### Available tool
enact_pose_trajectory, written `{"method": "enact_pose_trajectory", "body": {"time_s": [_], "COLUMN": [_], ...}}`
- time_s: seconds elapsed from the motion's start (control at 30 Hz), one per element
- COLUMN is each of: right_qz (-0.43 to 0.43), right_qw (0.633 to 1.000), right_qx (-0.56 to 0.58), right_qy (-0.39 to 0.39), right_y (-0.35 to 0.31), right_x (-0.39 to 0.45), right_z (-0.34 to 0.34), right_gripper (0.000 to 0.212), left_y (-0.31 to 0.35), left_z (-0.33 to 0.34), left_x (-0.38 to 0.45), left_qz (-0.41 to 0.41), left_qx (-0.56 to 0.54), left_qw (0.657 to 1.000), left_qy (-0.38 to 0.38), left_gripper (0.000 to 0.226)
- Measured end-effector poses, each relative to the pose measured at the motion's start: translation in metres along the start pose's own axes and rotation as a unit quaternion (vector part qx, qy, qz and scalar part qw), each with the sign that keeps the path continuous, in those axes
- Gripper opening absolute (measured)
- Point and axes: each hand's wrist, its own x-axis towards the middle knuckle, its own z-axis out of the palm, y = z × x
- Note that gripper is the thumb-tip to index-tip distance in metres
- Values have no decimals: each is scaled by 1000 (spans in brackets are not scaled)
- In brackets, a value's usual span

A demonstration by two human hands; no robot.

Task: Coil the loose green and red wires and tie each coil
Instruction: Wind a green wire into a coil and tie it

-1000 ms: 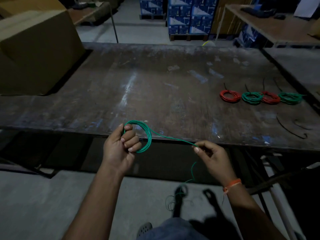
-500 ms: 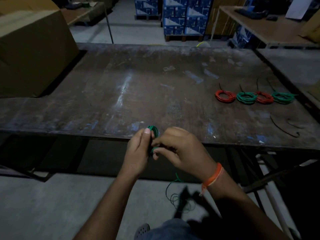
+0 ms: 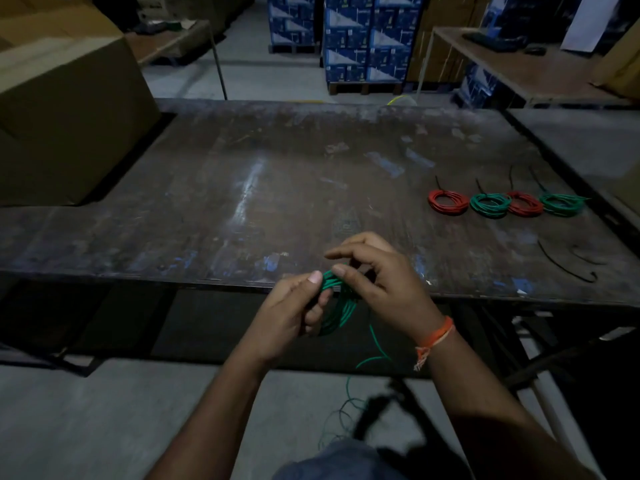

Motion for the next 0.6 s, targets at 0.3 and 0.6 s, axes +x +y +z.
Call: {"method": "enact_pose_trajectory", "body": {"time_s": [0.3, 0.6], "right_qz": [62, 204], "right_qw": [997, 956], "right_qx": [42, 205], "right_qy": [35, -42], "right_y": [6, 40], "right_x": [-24, -51], "right_z": [29, 27], "right_gripper": [38, 33], "left_y": [2, 4], "left_z": [8, -17], "left_x": [7, 12], "left_qz": [-118, -28], "left_qx": [-303, -411], "left_qw": [944, 910], "left_qy": [-58, 49], "left_gripper": [32, 30]}}
